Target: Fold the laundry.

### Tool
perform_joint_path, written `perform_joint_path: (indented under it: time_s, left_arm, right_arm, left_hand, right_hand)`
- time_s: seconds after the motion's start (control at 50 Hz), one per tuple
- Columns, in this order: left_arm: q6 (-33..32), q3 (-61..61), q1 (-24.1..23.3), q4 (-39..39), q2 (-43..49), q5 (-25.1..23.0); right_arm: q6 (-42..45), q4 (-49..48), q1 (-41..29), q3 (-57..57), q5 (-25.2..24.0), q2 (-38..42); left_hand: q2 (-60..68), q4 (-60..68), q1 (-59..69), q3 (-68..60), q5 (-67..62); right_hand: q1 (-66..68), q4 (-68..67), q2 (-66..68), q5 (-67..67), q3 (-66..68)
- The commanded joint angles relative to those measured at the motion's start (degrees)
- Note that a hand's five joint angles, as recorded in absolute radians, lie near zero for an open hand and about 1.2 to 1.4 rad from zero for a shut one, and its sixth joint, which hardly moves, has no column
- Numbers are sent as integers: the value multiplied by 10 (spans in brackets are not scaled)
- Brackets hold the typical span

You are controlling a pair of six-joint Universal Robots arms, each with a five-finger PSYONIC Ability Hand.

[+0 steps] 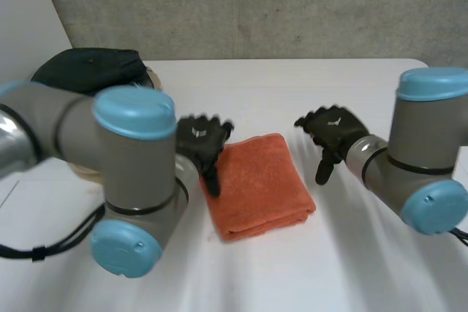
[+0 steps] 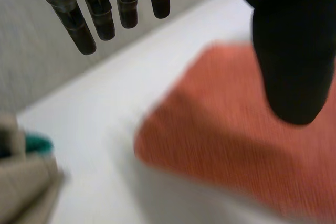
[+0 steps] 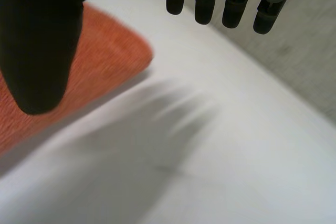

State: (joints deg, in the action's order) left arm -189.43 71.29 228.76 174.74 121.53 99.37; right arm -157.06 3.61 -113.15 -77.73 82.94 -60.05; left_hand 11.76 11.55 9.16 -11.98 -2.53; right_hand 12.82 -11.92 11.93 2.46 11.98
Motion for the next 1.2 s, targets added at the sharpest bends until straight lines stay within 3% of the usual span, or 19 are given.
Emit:
perform_joint_path:
  time_s: [0.02,0.14,0.16,0.26,0.32,0.48,0.5,0.52,0.58,0.6,0.7,0.78,0.88,1.08,1.2]
  left_arm:
    - [-2,-1,28,28,-66,-121]
    - [2,-4,68,17,-89,-289]
    - [3,-2,72,11,-91,-343]
    - [4,0,77,-20,-100,-439]
    - [2,0,74,-34,-107,-444]
    - [3,12,69,-35,-118,-444]
    - [4,14,68,-35,-119,-444]
    - [4,15,67,-35,-119,-444]
    - [6,18,65,-34,-121,-444]
    - [6,18,64,-35,-121,-444]
    - [6,19,65,-34,-121,-444]
    - [6,15,67,-34,-122,-444]
    - [7,9,67,-33,-122,-444]
    - [7,-1,63,-33,-124,-444]
    - [10,-3,58,-33,-125,-444]
  right_arm:
    - [-7,-55,1,-116,-2,-81]
    - [-83,-59,1,-182,-10,-81]
    - [-96,-60,1,-188,-16,-81]
    - [-146,-90,5,-211,-74,-78]
    - [-165,-119,2,-217,-95,-63]
    - [-163,-172,-6,-188,-91,9]
    - [-163,-179,-6,-183,-89,16]
    - [-163,-190,-7,-171,-81,32]
    - [-160,-189,-8,-147,-71,51]
    - [-156,-191,-4,-142,-57,55]
    - [-159,-228,0,-128,2,49]
    - [-159,-235,7,-90,13,45]
    - [-149,-233,91,-17,17,72]
    - [-150,-102,223,305,68,250]
    - [-150,-22,280,501,73,360]
  left_hand:
    - [-18,-15,8,20,25]
    - [-18,-15,8,20,25]
    - [-18,-15,8,20,25]
    - [-17,-15,9,19,25]
    - [-17,-15,9,19,25]
    - [-17,-15,9,19,25]
    - [-17,-15,9,19,25]
    - [-17,-15,9,19,25]
    - [-17,-15,9,19,25]
    - [-17,-15,9,19,25]
    - [-17,-15,9,19,25]
    - [-18,-15,8,20,25]
    - [-18,-15,8,20,25]
    - [-18,-15,8,20,25]
    - [-18,-15,8,20,25]
  right_hand:
    - [0,-9,8,3,8]
    - [0,-9,8,3,8]
    - [0,-9,8,3,8]
    - [1,-10,10,5,10]
    - [1,-10,10,5,10]
    - [65,-74,74,68,73]
    - [132,-141,141,135,140]
    - [292,-301,301,296,301]
    - [507,-516,515,510,515]
    - [670,-679,679,674,679]
    - [672,-681,681,675,680]
    - [672,-681,681,675,680]
    - [672,-681,681,675,680]
    - [672,-681,681,675,680]
    - [672,-681,681,675,680]
